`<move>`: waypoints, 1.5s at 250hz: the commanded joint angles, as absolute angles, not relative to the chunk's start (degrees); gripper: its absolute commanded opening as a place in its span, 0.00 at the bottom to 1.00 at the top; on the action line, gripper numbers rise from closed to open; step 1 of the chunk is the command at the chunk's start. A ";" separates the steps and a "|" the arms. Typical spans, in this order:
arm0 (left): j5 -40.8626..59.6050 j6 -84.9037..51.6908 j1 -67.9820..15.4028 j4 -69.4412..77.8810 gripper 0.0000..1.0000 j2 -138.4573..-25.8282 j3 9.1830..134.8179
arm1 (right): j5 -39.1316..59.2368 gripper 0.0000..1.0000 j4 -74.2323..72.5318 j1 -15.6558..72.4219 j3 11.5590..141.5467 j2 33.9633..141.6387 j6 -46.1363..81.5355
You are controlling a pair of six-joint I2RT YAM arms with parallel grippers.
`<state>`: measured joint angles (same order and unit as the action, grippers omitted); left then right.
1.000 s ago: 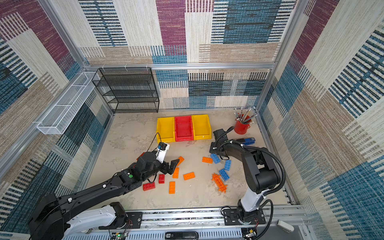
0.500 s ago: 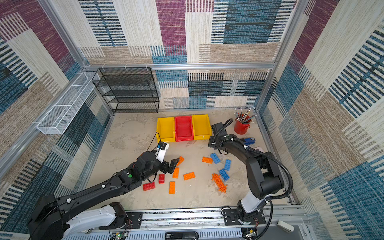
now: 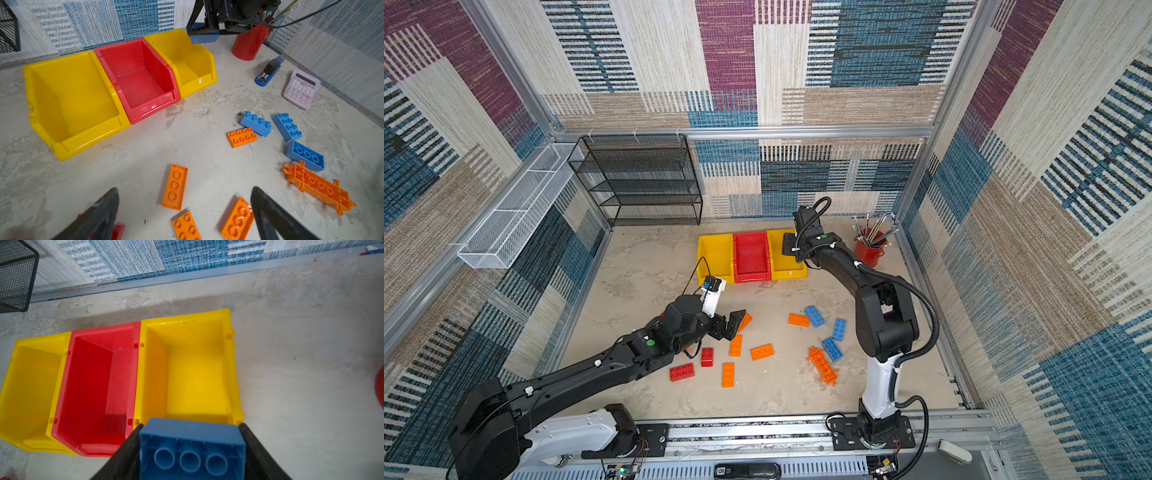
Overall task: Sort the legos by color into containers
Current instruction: 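Carry the blue brick with the right gripper into the far yellow bin and release, then move the right gripper back and grasp another blue brick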
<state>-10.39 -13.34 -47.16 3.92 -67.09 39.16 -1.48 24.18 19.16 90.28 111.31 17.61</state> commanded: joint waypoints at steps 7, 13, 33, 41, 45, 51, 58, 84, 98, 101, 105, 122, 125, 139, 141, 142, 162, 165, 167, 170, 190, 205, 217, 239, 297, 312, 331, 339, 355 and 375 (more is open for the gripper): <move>-12.76 -13.32 -47.08 3.12 0.99 -66.97 39.81 | 0.51 0.54 23.38 19.13 94.98 115.35 16.12; -12.98 -13.15 -47.14 3.26 0.99 -66.88 39.83 | 0.66 0.54 23.38 19.11 95.75 116.08 15.86; -13.76 -12.37 -47.11 3.56 0.99 -66.48 39.90 | 0.57 0.54 23.81 19.11 98.21 118.74 15.63; -14.16 -12.09 -47.11 3.66 0.99 -66.40 39.98 | 0.52 0.54 24.07 19.12 99.18 119.80 15.42; -14.31 -11.97 -47.11 3.61 0.99 -66.34 39.99 | 0.53 0.55 24.25 19.16 99.68 120.28 15.41; -14.53 -11.75 -47.09 3.69 0.99 -66.27 40.14 | 0.44 0.54 24.38 19.14 100.19 121.11 15.30; -14.79 -11.48 -47.10 3.68 0.99 -66.23 40.18 | 0.35 0.55 24.59 19.16 101.04 121.91 15.28; -15.53 -10.92 -47.02 3.87 0.99 -66.09 40.28 | 0.35 0.55 25.38 19.15 103.72 124.79 15.29; -15.95 -10.73 -47.02 4.07 0.99 -66.09 40.22 | 0.51 0.55 25.83 19.12 104.95 125.98 15.25; -16.03 -10.70 -47.02 4.07 0.99 -66.09 40.24 | 0.65 0.55 25.84 19.15 105.05 126.22 15.29; -16.12 -10.64 -46.97 4.10 0.99 -66.08 40.22 | 0.69 0.55 25.85 19.14 105.24 126.46 15.24; -16.35 -10.55 -46.98 4.13 0.99 -66.09 40.09 | 0.79 0.56 25.80 19.17 105.62 127.28 15.29; -16.42 -10.57 -46.94 4.20 0.99 -66.12 40.08 | 0.75 0.57 25.76 19.11 105.70 127.43 15.29; -16.50 -10.46 -46.93 4.10 0.99 -66.26 40.10 | 0.69 0.60 25.75 19.11 105.98 127.98 15.25; -16.52 -10.48 -46.93 4.12 0.99 -66.27 40.08 | 0.74 0.60 25.75 19.15 106.06 128.04 15.28; -16.52 -10.43 -46.89 4.08 0.99 -66.27 40.08 | 0.72 0.60 25.75 19.15 106.07 128.05 15.29; -16.52 -10.37 -46.79 3.95 0.99 -66.44 40.25 | 0.59 0.65 25.92 19.16 106.60 128.62 15.27; -16.52 -10.37 -46.77 3.86 0.99 -66.45 40.25 | 0.58 0.66 26.00 19.16 106.71 128.65 15.28; -16.52 -10.37 -46.72 3.80 0.99 -66.45 40.25 | 0.50 0.66 26.08 19.16 106.79 128.71 15.29; -16.52 -10.37 -46.75 3.76 0.99 -66.41 40.25 | 0.59 0.67 26.03 19.16 106.88 128.75 15.29; -16.35 -10.44 -46.75 3.54 0.99 -66.29 40.25 | 0.83 0.70 26.45 19.16 107.38 128.69 15.20; -16.26 -10.61 -46.72 3.47 0.99 -65.88 40.09 | 0.89 0.72 26.63 19.16 107.42 128.03 15.15; -16.13 -10.51 -46.71 3.37 0.99 -65.55 39.86 | 0.90 0.76 26.64 19.22 107.01 127.11 15.15; -16.26 -10.20 -46.75 3.61 0.99 -64.50 39.20 | 0.45 0.80 27.15 19.20 105.91 125.05 15.17; -14.92 -12.23 -46.76 1.44 0.99 -60.66 37.97 | -0.48 0.84 27.07 20.34 97.30 115.51 15.45; -13.29 -13.10 -46.80 0.38 0.99 -59.52 37.80 | -0.88 0.84 26.94 20.85 93.47 112.05 15.71; -11.19 -14.35 -46.89 -0.82 0.99 -57.87 37.38 | -1.30 0.83 26.31 21.74 86.62 107.02 16.41; -10.13 -14.86 -46.93 -1.29 0.99 -57.20 37.12 | -1.57 0.83 25.91 22.03 83.10 104.49 16.83; -8.44 -16.11 -47.17 -2.12 0.99 -55.72 36.44 | -1.38 0.82 24.78 22.54 75.28 99.25 18.03; -6.24 -17.60 -47.47 -2.70 0.99 -54.08 35.33 | -0.94 0.81 23.73 22.93 65.88 92.76 19.96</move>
